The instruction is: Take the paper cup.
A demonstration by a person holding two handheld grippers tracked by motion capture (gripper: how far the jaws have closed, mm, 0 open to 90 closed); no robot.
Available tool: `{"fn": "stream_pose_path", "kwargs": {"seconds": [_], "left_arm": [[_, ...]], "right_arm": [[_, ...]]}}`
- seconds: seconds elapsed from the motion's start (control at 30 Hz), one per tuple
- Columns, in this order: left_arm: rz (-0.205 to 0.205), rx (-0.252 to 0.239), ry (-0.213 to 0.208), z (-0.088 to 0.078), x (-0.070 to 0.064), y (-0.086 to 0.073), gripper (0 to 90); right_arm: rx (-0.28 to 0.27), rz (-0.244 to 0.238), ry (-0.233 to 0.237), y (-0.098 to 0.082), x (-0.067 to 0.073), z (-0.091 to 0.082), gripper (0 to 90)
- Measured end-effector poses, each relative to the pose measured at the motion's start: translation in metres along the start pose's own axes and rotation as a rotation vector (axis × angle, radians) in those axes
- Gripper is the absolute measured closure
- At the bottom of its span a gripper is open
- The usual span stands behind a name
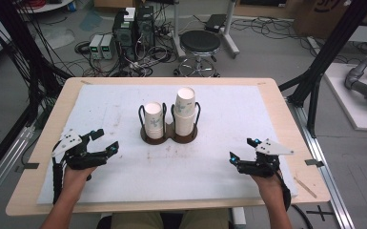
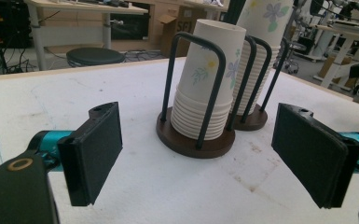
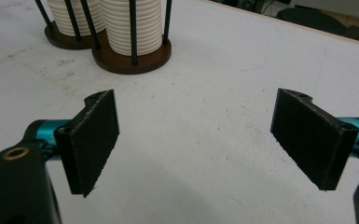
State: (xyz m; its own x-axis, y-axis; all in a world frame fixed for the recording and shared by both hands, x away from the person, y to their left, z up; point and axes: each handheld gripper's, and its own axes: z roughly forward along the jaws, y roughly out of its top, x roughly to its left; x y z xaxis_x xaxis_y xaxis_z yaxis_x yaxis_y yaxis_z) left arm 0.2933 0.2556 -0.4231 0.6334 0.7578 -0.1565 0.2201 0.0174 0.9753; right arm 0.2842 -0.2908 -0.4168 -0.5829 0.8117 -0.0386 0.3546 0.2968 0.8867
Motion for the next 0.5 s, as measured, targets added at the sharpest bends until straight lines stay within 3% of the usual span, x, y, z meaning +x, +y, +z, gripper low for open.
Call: {"fn": "stream_pose_path", "kwargs": {"seconds": [0.33,0.5], "left_arm": [[-0.03,-0.015,0.002,0.0039,0.001,-0.0013,16.0],[-0.023,-0.012,-0.002,0.0029,0.0005,-0.001,16.0]], "right_arm": [[-0.006,0.003,-0.003,-0.0005,0.0022,-0.0024,15.7],[-0.003,0.003,-0.004,-0.0009,0.0007,-0.0021,15.7]]}}
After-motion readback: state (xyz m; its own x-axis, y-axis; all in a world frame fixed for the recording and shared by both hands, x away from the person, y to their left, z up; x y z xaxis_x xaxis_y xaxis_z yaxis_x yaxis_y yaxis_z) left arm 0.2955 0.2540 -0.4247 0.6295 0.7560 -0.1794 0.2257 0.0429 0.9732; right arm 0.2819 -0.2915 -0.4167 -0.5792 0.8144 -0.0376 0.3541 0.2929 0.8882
